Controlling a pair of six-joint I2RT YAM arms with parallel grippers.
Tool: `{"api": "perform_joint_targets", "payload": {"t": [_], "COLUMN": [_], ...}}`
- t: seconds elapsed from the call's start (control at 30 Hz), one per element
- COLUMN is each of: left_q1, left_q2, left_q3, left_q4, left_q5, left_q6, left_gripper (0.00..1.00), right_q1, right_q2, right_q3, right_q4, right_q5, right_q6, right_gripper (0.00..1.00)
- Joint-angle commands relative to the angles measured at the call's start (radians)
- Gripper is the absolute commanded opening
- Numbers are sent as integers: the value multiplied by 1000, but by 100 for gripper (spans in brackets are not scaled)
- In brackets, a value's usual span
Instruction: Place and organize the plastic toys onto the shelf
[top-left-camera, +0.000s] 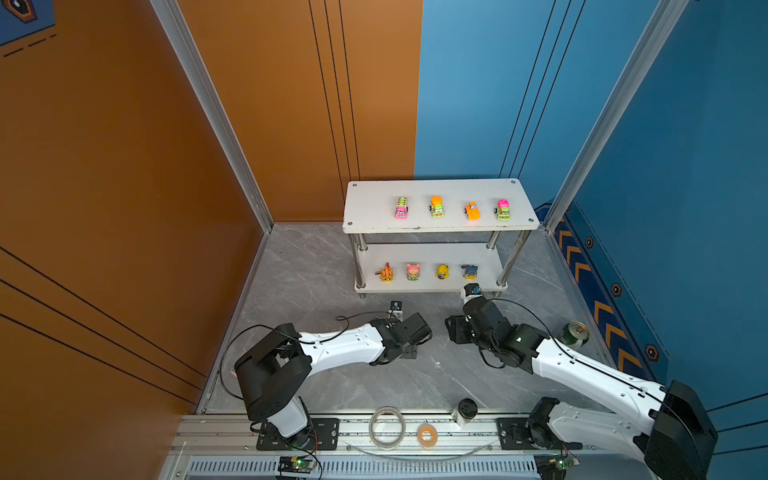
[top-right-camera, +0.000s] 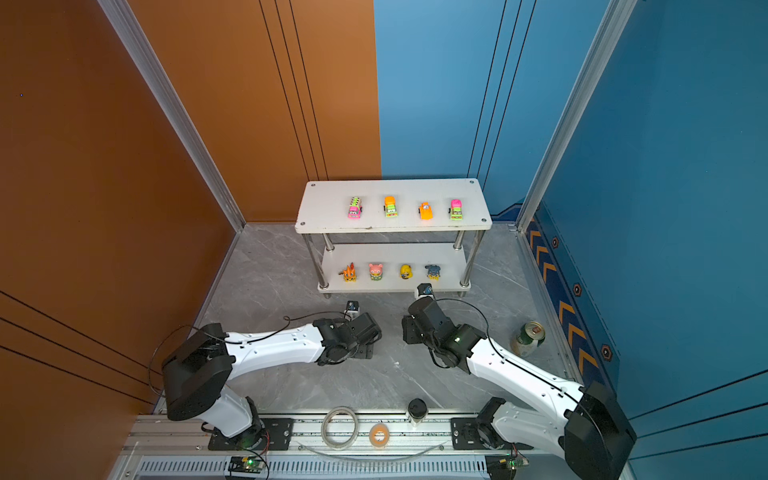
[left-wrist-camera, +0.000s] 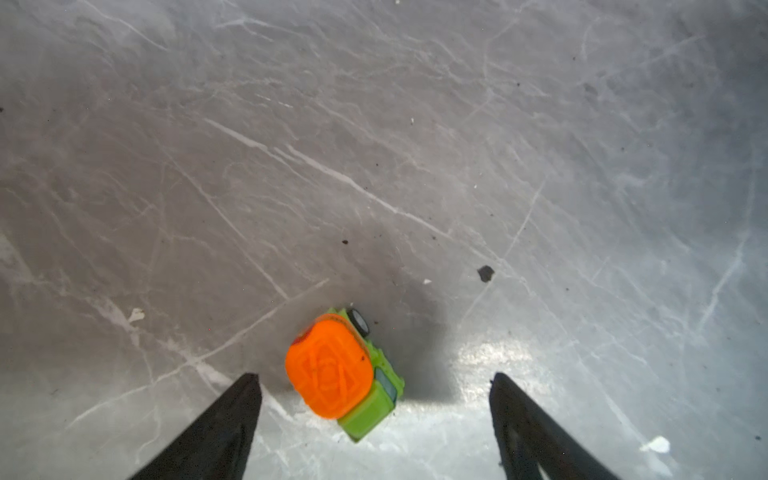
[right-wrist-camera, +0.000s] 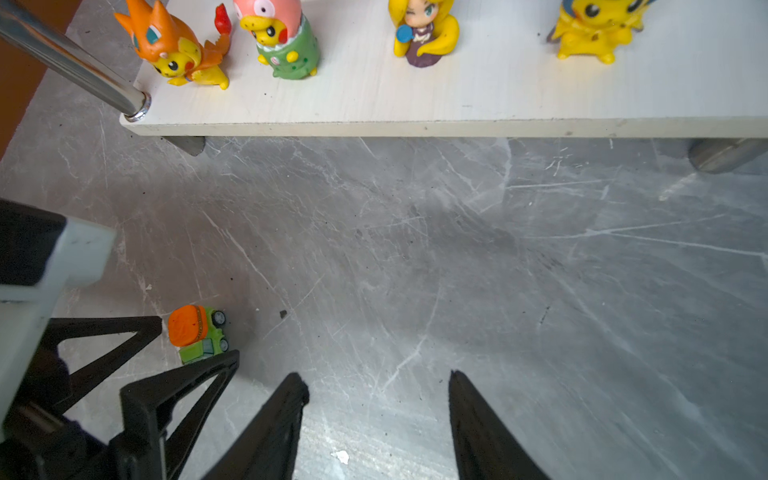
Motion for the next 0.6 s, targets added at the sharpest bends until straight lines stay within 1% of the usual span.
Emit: {"api": "perform_joint_targets", "payload": {"t": [0.0,0.03,0.07,0.23,0.3,0.33,0.37,0.5,0.57], "left_q1": [-14,-15,-16,-14,-11,-9,-8,1,9], "left_q2": [25,27,25,37,46,50,54,78,87], "left_q3": [17,14,12,4,7,10,13,32,39], "left_q4": [-31,-30,-25,-15,-15,-12,-12,-6,-5], "left_q5": [-41,-47,-51,-57,-56,-56,-57,-59,-56], "left_q6": [-80,-96,-107,-133,-132,-131,-129,-107,-97], "left_gripper": [67,62,60,58,55,54,53,51,48], "right_q1": [-19,-24,-29,-44,-44,-43,-74,-79,-80], "right_q2": [-39,-47,-54,-83,-94,-100,-104,-116,-116], "right_q3": [-30,-38,-42,-57,-60,-64,-66,-79,-84], "right_q4": [-4,-2,-3,-14,-16,-14,-13,-5,-5], "right_q5": [-30,-36,-38,-51,-55,-56,-57,-70,-73], "right_q6": [-24,-26,-28,-43,-46,-46,-46,-45,-45], "right_gripper": [58,58,58,58,58,58,58,57,57]}}
